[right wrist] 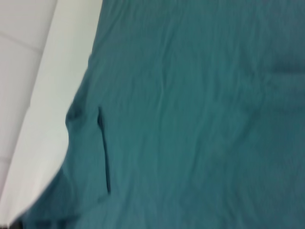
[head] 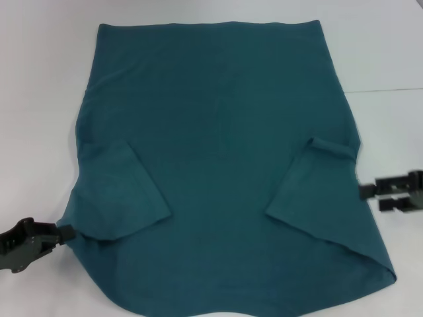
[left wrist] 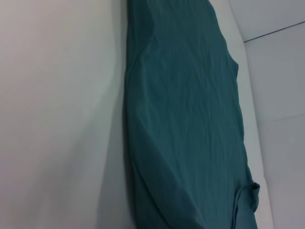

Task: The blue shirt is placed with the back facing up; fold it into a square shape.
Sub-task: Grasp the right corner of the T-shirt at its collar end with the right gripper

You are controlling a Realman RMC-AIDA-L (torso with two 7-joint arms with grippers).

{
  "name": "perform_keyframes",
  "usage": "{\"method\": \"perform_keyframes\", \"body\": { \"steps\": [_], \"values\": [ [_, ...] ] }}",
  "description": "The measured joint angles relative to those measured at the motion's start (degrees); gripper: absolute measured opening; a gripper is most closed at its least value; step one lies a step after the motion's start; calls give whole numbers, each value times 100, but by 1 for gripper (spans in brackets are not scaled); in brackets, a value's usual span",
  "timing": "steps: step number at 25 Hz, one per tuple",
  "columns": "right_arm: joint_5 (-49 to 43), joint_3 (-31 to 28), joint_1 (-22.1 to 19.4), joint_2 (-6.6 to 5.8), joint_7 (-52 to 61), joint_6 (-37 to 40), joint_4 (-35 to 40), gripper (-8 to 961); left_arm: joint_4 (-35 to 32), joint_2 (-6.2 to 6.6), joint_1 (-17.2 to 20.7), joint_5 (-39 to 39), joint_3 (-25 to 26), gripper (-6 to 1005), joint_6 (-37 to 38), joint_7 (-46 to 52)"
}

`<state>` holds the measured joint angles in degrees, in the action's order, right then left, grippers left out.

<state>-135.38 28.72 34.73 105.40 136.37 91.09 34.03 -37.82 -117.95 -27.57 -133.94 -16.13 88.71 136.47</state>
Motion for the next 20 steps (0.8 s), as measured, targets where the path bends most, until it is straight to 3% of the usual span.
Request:
{"method": "perform_keyframes", "body": {
  "steps": [4,7,20],
  "values": [
    [-504,37,-33,-207,239,386,12,801,3,0,-17,6,3,18,-17,-1],
    [-941,37,-54,-259,311,565,147,801,3,0,-26,8,-5,18,-38,6],
    [-1278,588,-25,57,-22,501,464,801,21,0,-23,8,-13,17,-116,49]
  ]
}}
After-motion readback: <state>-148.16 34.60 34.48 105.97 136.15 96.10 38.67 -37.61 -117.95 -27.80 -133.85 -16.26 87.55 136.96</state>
